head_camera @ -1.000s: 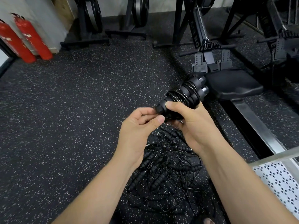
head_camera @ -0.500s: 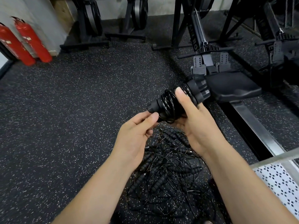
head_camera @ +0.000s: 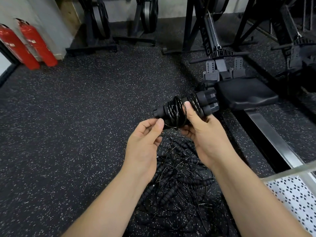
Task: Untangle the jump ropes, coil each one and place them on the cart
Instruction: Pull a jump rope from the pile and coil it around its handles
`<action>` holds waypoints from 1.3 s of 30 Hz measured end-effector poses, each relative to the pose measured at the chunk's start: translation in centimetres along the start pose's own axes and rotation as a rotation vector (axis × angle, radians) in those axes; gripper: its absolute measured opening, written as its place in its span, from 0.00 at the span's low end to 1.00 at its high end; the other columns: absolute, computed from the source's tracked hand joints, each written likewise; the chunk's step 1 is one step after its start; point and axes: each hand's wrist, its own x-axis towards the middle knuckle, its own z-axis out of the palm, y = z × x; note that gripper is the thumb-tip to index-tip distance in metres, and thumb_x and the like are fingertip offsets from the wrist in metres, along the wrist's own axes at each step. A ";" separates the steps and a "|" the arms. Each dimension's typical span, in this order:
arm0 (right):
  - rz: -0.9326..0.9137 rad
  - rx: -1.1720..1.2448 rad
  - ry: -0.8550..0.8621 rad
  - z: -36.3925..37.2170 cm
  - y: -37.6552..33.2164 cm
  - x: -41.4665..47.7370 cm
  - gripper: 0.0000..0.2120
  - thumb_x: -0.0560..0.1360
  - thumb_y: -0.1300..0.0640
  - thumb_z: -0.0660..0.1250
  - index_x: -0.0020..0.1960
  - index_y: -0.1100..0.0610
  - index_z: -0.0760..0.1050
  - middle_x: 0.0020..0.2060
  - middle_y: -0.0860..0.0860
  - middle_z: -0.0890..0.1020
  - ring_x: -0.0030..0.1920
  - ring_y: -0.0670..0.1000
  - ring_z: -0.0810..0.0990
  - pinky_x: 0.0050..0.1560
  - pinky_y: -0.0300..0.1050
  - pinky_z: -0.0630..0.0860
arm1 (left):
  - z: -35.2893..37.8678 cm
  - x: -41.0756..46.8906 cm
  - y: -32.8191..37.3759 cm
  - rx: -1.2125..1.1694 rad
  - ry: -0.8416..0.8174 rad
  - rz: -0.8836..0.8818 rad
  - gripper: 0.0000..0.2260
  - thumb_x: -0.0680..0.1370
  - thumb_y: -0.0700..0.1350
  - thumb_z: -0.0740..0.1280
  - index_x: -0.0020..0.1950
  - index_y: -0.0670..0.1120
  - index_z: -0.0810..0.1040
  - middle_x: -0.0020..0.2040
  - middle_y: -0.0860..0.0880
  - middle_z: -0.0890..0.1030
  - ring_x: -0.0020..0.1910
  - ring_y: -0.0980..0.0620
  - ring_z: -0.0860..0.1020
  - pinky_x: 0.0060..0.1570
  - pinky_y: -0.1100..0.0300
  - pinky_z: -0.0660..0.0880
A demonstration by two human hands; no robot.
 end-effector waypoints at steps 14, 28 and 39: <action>0.076 0.062 -0.017 -0.4 0.5 0.4 0.25 0.76 0.39 0.73 0.66 0.54 0.83 0.58 0.51 0.89 0.52 0.49 0.85 0.55 0.49 0.77 | 0.3 -0.4 0.2 -0.158 -0.070 -0.046 0.12 0.82 0.37 0.71 0.64 0.43 0.85 0.58 0.45 0.86 0.52 0.51 0.78 0.58 0.56 0.75; -0.003 0.059 -0.045 0.0 0.8 0.0 0.20 0.79 0.47 0.73 0.68 0.54 0.82 0.61 0.52 0.88 0.58 0.52 0.85 0.56 0.50 0.75 | 0.4 -0.2 0.1 -0.069 -0.028 0.029 0.08 0.80 0.40 0.73 0.58 0.46 0.84 0.56 0.48 0.84 0.50 0.52 0.75 0.52 0.57 0.72; 0.037 0.080 -0.048 0.8 1.1 -0.3 0.26 0.70 0.41 0.78 0.64 0.52 0.84 0.59 0.51 0.89 0.55 0.49 0.83 0.54 0.49 0.73 | 0.5 0.3 0.3 0.095 0.027 0.145 0.06 0.80 0.41 0.70 0.55 0.49 0.82 0.54 0.50 0.84 0.52 0.49 0.72 0.48 0.53 0.67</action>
